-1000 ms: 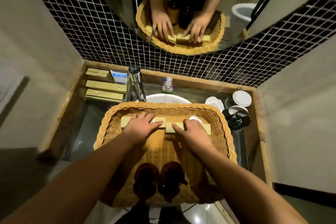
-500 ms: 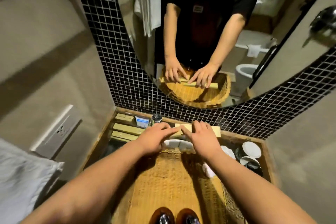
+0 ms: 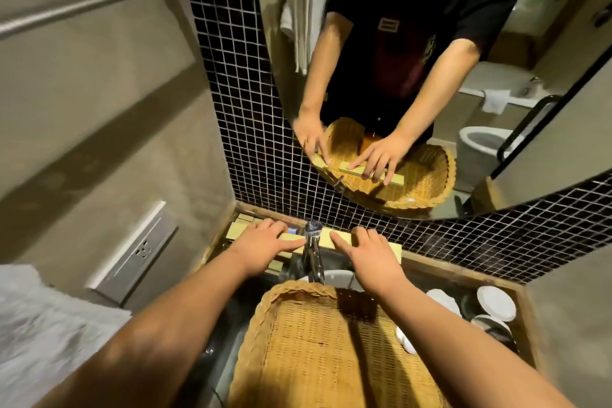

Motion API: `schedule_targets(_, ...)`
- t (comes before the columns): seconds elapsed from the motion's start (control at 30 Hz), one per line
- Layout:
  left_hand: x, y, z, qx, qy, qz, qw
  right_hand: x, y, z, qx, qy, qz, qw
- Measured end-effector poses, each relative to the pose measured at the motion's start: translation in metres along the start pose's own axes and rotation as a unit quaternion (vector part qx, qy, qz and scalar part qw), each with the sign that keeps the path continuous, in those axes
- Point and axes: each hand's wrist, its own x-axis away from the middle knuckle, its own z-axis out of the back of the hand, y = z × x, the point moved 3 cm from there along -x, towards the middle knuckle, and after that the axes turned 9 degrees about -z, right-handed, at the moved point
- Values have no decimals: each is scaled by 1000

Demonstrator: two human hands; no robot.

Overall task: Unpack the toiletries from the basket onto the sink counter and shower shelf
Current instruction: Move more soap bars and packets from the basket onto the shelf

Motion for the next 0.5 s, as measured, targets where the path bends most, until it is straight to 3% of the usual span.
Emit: schedule_targets(0.5,-9,-58,-71,4,-97,16,995,-52,-55,-9,-25,-15,86,996)
